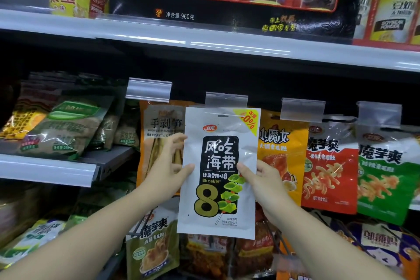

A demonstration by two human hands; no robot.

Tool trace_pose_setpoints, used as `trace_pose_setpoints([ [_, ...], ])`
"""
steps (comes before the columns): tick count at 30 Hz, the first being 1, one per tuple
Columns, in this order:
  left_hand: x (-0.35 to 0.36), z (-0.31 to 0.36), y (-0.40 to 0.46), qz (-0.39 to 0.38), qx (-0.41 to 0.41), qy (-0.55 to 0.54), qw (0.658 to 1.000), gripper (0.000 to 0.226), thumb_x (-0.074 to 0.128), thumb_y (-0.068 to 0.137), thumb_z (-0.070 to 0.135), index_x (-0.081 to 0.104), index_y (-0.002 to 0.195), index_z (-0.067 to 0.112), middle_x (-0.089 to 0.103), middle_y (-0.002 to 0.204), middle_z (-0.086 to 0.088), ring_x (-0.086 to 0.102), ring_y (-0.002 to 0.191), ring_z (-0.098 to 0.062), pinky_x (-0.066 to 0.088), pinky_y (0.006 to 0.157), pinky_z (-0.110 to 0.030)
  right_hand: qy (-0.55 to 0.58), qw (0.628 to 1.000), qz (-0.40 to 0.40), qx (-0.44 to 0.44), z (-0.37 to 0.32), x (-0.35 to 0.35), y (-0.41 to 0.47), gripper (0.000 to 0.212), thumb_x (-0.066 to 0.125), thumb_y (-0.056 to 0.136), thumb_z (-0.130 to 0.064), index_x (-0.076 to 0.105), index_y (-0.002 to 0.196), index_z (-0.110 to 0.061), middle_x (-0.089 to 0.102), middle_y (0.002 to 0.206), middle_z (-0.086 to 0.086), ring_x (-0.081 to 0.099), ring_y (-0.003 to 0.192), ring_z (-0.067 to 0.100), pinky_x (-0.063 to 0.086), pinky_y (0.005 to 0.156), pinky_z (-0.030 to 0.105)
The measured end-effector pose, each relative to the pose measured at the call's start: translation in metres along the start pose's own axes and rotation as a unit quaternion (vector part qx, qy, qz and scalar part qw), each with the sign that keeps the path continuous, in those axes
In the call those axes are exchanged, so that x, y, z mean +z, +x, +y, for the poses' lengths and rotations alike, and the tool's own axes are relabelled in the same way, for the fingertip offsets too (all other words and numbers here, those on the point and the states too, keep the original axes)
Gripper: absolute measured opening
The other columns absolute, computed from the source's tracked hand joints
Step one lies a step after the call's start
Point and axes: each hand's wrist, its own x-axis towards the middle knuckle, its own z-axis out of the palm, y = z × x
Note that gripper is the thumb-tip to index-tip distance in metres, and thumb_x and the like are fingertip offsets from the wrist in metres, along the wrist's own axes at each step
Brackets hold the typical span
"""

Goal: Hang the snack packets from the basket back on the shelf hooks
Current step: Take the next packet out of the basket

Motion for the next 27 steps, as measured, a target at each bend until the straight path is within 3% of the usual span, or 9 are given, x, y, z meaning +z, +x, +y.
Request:
trace_pose_setpoints([
  [4,-0.007,0.007,0.006,-0.076,0.024,0.003,0.997,0.078,0.053,0.093,0.0,0.028,0.133,0.061,0.039,0.147,0.018,0.068,0.105,-0.02,0.058,0.083,-0.042,-0.006,0.999,-0.011,-0.041,-0.006,-0.003,0.0,0.01,0.06,0.092,-0.023,0.067,0.093,-0.031,0.072,0.079,-0.024,0.064,0.071,-0.013,0.046,0.055,0.005],
  [6,-0.01,0.009,0.011,-0.086,0.011,0.002,0.996,0.084,0.053,0.093,-0.001,0.02,0.138,0.062,0.05,0.137,0.027,0.064,0.102,-0.042,0.052,0.085,-0.061,0.002,0.999,-0.018,-0.051,-0.008,-0.004,0.0,0.01,0.06,0.092,-0.022,0.067,0.095,-0.029,0.072,0.078,-0.026,0.065,0.071,-0.012,0.045,0.054,0.004],
  [8,-0.013,0.011,0.016,-0.081,0.01,0.01,0.997,0.086,0.056,0.092,0.001,0.016,0.142,0.058,0.055,0.123,0.038,0.057,0.101,-0.055,0.048,0.084,-0.068,0.009,0.998,-0.023,-0.055,-0.009,-0.004,0.0,0.011,0.06,0.092,-0.021,0.067,0.097,-0.029,0.071,0.078,-0.027,0.065,0.071,-0.012,0.045,0.053,0.004],
  [13,-0.011,0.009,0.022,-0.066,-0.009,0.018,0.998,0.081,0.058,0.092,0.007,0.014,0.148,0.046,0.051,0.12,0.034,0.072,0.093,-0.016,0.06,0.079,-0.037,0.025,0.999,-0.013,-0.027,-0.004,-0.001,0.005,0.011,0.061,0.092,-0.023,0.067,0.093,-0.031,0.073,0.08,-0.023,0.067,0.071,-0.008,0.048,0.062,0.015],
  [16,-0.009,0.005,0.024,-0.075,-0.018,0.043,0.996,0.082,0.06,0.091,0.01,0.013,0.147,0.047,0.053,0.129,0.023,0.071,0.095,-0.014,0.059,0.082,-0.038,0.032,0.999,-0.008,-0.003,0.002,-0.001,0.008,0.01,0.061,0.092,-0.023,0.067,0.094,-0.03,0.073,0.08,-0.023,0.067,0.07,-0.009,0.046,0.063,0.018],
  [20,-0.007,0.001,0.033,-0.074,-0.014,0.088,0.993,0.08,0.061,0.091,0.013,0.014,0.148,0.045,0.042,0.119,0.042,0.071,0.078,-0.009,0.06,0.073,-0.027,0.031,0.999,-0.006,0.006,0.006,-0.001,0.015,0.01,0.06,0.093,-0.023,0.066,0.093,-0.031,0.071,0.082,-0.021,0.065,0.066,-0.011,0.045,0.057,0.012],
  [22,-0.007,-0.002,0.04,-0.067,-0.012,0.111,0.991,0.08,0.062,0.091,0.015,0.014,0.147,0.047,0.04,0.127,0.039,0.068,0.073,-0.006,0.058,0.071,-0.023,0.03,0.999,-0.002,0.013,0.007,0.001,0.021,0.01,0.06,0.093,-0.022,0.066,0.092,-0.03,0.071,0.086,-0.019,0.066,0.065,-0.01,0.044,0.055,0.011],
  [24,-0.007,-0.006,0.049,-0.062,-0.014,0.131,0.989,0.081,0.063,0.09,0.019,0.014,0.144,0.053,0.042,0.139,0.024,0.067,0.082,-0.01,0.059,0.079,-0.031,0.026,0.999,0.01,0.022,0.009,0.004,0.028,0.009,0.06,0.093,-0.022,0.067,0.092,-0.028,0.072,0.088,-0.016,0.067,0.068,-0.007,0.045,0.057,0.014],
  [27,-0.008,-0.014,0.059,-0.061,-0.02,0.157,0.986,0.082,0.064,0.088,0.026,0.011,0.138,0.064,0.057,0.13,0.009,0.07,0.084,-0.028,0.06,0.076,-0.045,0.014,0.999,0.027,0.034,0.013,0.008,0.038,0.007,0.061,0.093,-0.023,0.068,0.093,-0.025,0.073,0.093,-0.011,0.066,0.082,0.003,0.046,0.063,0.021],
])
